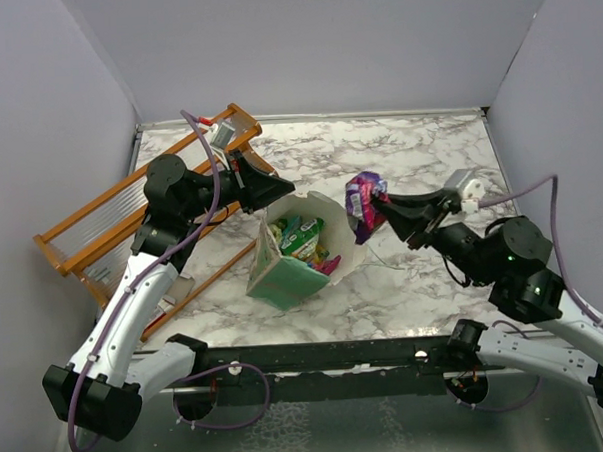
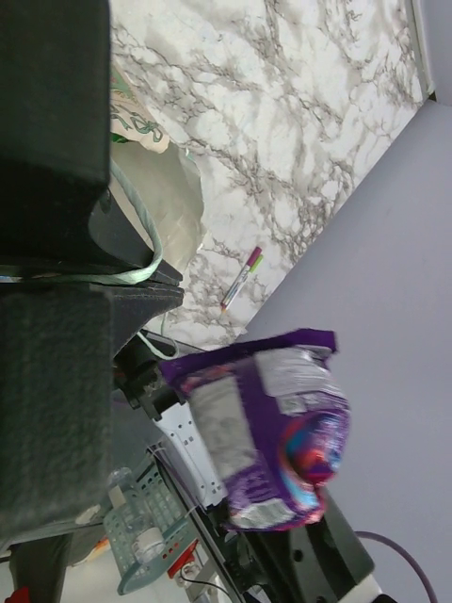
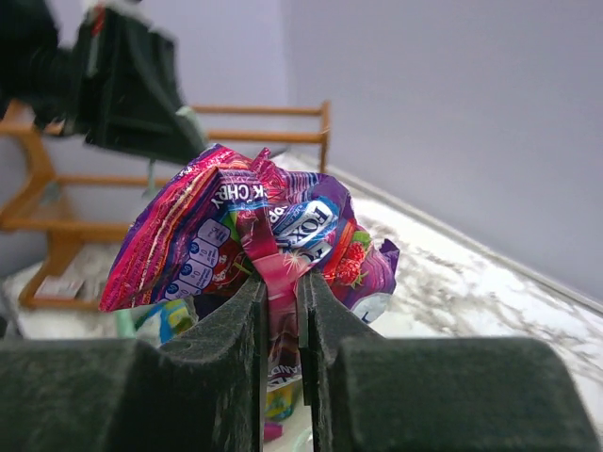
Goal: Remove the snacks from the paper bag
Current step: Take out the snack from the paper bag, then place the snack at the center of the board.
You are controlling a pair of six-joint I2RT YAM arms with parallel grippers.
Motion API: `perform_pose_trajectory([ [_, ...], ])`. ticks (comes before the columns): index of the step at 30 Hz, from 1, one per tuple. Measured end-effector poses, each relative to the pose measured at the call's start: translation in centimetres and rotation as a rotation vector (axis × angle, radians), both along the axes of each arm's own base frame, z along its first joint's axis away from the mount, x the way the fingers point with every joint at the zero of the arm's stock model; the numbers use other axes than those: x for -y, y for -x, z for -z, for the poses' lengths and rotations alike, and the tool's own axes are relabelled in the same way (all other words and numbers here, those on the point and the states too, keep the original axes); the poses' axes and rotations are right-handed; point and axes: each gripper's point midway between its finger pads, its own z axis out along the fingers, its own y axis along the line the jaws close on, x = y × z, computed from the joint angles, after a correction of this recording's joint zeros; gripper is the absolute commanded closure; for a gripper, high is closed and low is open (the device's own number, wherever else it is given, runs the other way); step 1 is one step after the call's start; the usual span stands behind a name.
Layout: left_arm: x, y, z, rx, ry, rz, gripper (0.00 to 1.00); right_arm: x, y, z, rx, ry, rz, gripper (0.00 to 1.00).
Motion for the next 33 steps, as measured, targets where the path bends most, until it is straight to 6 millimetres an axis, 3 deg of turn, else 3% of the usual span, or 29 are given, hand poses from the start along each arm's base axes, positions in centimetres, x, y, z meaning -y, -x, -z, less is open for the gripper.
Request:
perform_pose_trajectory([
  [4,0.0,0.0,0.0,0.000,-0.002,-0.001,1.00,3.4,-1.2,-2.3,0.021,-0.119,0.166,0.98],
  [7,0.0,0.0,0.1,-0.001,-0.003,-0.002,1.00,5.5,-2.7,-2.7,0.002,-0.170,0.315,0.98],
  [14,-0.1,-0.1,0.1,-0.002,-0.003,-0.008,1.00,8.0,-7.4,-0.8,-0.026,-0.163,0.683,0.98],
  [19,-0.1,-0.2,0.1,-0.003,-0.003,-0.012,1.00,7.4,-11.5,2.0,-0.007,-0.034,0.895,0.98],
  [29,-0.2,-0.1,0.3,-0.016,-0.008,-0.023,1.00,11.4,-27.2,8.6,-0.271,0.163,1.160,0.97],
  [33,-0.2,-0.1,0.3,-0.019,-0.009,-0.024,1.00,12.8,-32.0,14.1,-0.418,0.255,1.184,0.98],
])
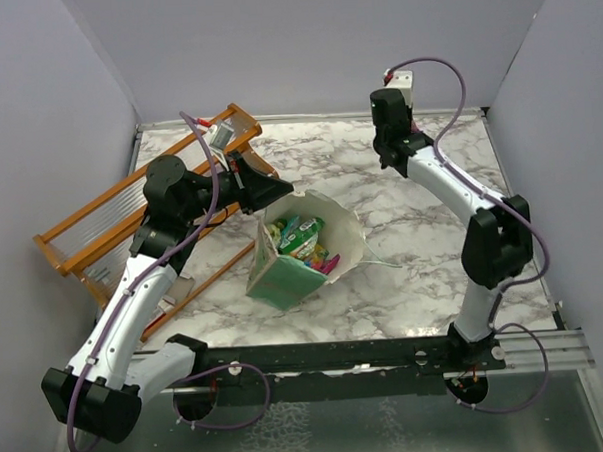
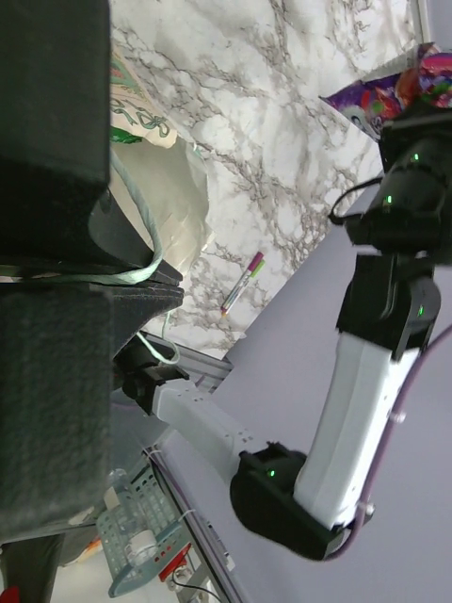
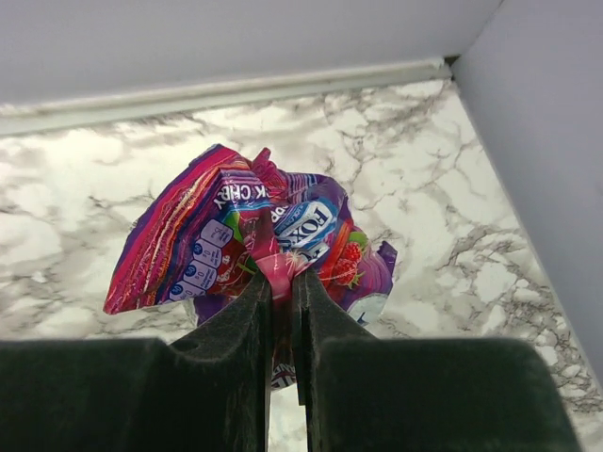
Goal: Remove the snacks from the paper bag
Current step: Place the snack at the center of the board.
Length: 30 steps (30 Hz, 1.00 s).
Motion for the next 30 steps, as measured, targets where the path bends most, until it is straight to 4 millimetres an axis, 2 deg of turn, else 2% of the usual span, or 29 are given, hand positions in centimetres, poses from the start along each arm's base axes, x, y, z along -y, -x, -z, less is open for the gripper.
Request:
perform_pose_trajectory([
  [5,0.0,0.0,0.0,-0.003,0.002,0.000,1.00,1.9,-3.9,6.2,-0.150,-0.028,0.023,0.98],
  [7,0.0,0.0,0.0,-0.004,0.002,0.000,1.00,3.7,-5.6,8.7,-0.204,-0.049,0.052,0.98],
  [13,0.0,0.0,0.0,-0.005,0.002,0.000,1.00,8.2,-8.6,14.0,-0.294,-0.092,0.126,0.97],
  [14,0.0,0.0,0.0,-0.006,0.001,0.000,1.00,8.7,-8.9,14.5,-0.303,-0.095,0.135,0.93],
  [17,0.0,0.0,0.0,-0.006,0.001,0.000,1.00,9.5,-10.0,15.7,-0.315,-0.105,0.143,0.67],
  [20,0.0,0.0,0.0,-0.007,0.001,0.000,1.00,9.1,-11.1,15.6,-0.308,-0.119,0.113,0.43],
  [22,0.0,0.0,0.0,-0.007,0.001,0.000,1.00,8.3,-11.3,15.2,-0.308,-0.139,0.075,0.32],
  [25,0.0,0.0,0.0,-0.008,0.003,0.000,1.00,7.0,-10.4,14.0,-0.312,-0.197,0.005,0.27],
  [29,0.1,-0.1,-0.2,-0.012,0.015,0.002,1.00,4.1,-6.3,10.9,-0.314,-0.325,-0.145,0.25],
  [30,0.1,-0.1,-0.3,-0.014,0.018,0.004,1.00,3.1,-4.9,9.2,-0.292,-0.370,-0.198,0.26],
])
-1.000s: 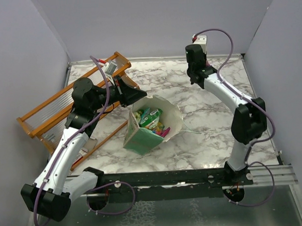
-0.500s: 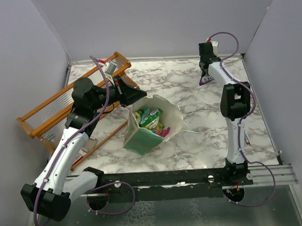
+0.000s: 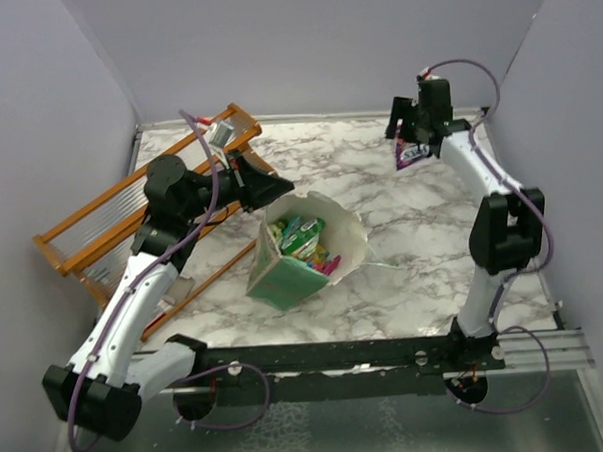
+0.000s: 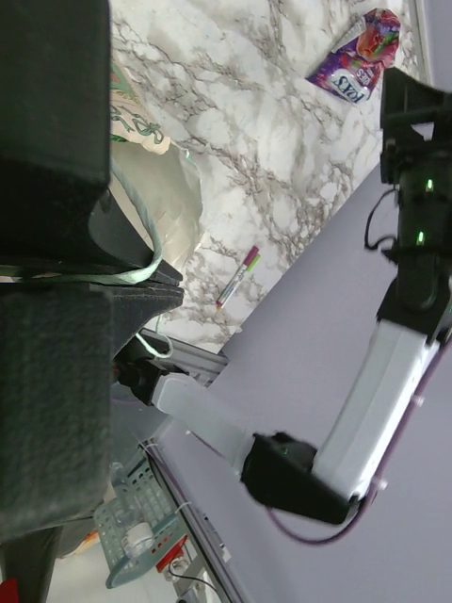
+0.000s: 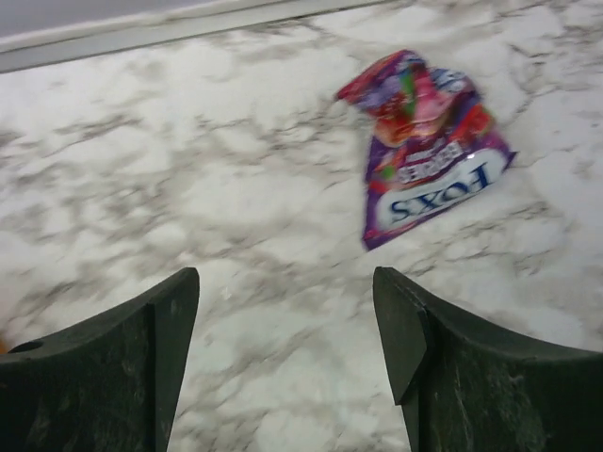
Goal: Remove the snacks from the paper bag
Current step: Place the snack at the center of the board, then adjust the paper bag at the center of the board.
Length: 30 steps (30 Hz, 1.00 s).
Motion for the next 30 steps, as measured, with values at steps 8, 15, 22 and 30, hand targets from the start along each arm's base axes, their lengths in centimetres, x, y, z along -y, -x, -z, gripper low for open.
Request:
perform_pose_trajectory([
  [8,0.2,0.3,-0.4,0.004,0.013,0.025,1.00,-7.7,10.7,-8.5,0.184,-0.366,-0.396,0.26],
  [15,0.3,0.6,-0.6,0.008,0.029,0.043,1.00,-12.9,19.5,-8.9,0.215,-0.487,-0.717,0.30],
  [22,0.5,0.2,-0.5,0.015,0.034,0.054,1.00,-19.4,28.7,-14.1,0.347,-0.431,-1.071,0.38],
  [30,0.9,0.1,-0.7,0.035,0.042,0.089,1.00,-20.6,33.5,-15.7,0.428,-0.332,-1.213,0.60],
])
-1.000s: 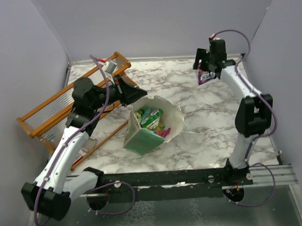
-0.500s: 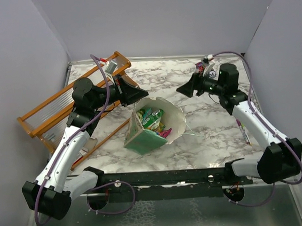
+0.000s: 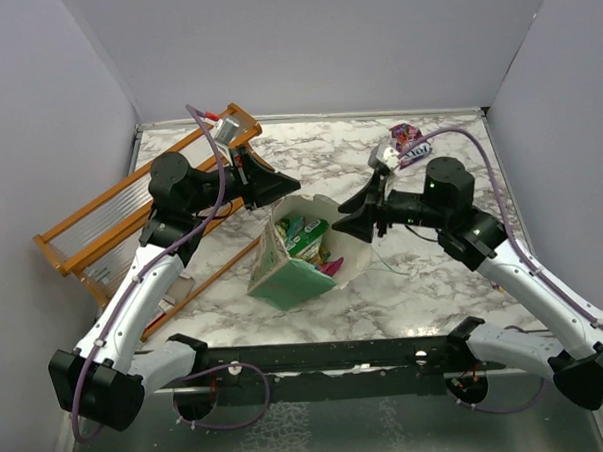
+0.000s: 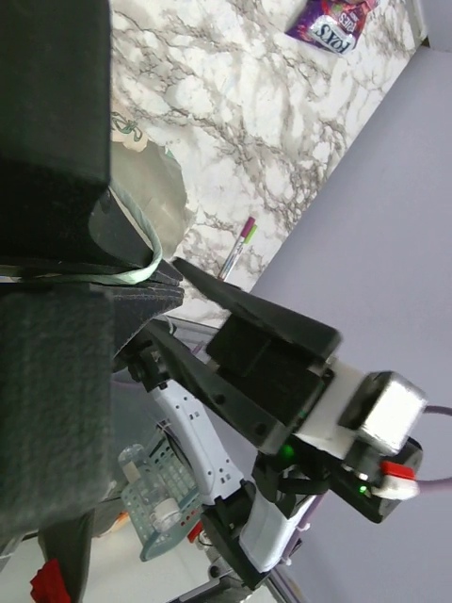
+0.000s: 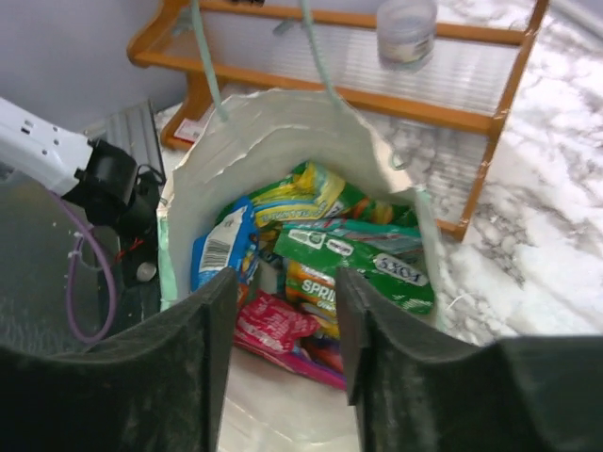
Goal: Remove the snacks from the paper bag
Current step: Adjust the paper bag at the center of the board.
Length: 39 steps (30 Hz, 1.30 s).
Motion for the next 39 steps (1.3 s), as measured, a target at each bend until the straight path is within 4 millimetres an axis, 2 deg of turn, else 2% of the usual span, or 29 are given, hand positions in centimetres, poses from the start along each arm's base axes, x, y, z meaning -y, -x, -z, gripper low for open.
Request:
perform_pose_trajectory([
  [4,0.2,-0.1,-0.2,0.009,0.007,0.021,1.00,-2.3,1.1,2.9,-0.030,0.095,-0.019,0.67],
  [5,0.3,-0.1,-0.2,0.010,0.008,0.028,1.00,-2.9,1.3,4.1,-0.045,0.135,-0.011,0.68],
  [9,0.6,-0.2,-0.3,0.018,0.016,0.056,1.00,-4.1,1.4,7.8,-0.077,0.259,0.032,0.69],
  [13,1.1,-0.8,-0.6,0.022,0.021,0.088,1.00,-6.0,3.3,9.9,-0.078,0.333,0.005,0.69],
  [17,1.8,-1.4,-0.6,0.018,0.027,0.128,1.00,-7.6,5.6,9.9,-0.084,0.321,-0.052,0.69],
  [21,2.5,-1.8,-0.8,0.020,0.033,0.167,1.00,-9.7,7.2,8.4,-0.090,0.237,-0.097,0.68],
  [26,3.0,-1.2,-0.9,0.020,0.039,0.209,1.00,-11.3,7.3,8.3,-0.117,0.198,-0.101,0.61],
  [29,2.8,-0.3,-0.6,0.020,0.041,0.221,1.00,-11.1,6.8,8.8,-0.112,0.211,-0.069,0.58],
  [34,1.9,1.8,-0.7,0.047,0.039,0.219,1.00,-9.4,5.9,9.9,-0.056,0.281,-0.011,0.55],
  [39,1.5,3.2,-1.1,0.068,0.039,0.224,1.00,-8.1,5.5,9.9,0.046,0.319,-0.010,0.48],
])
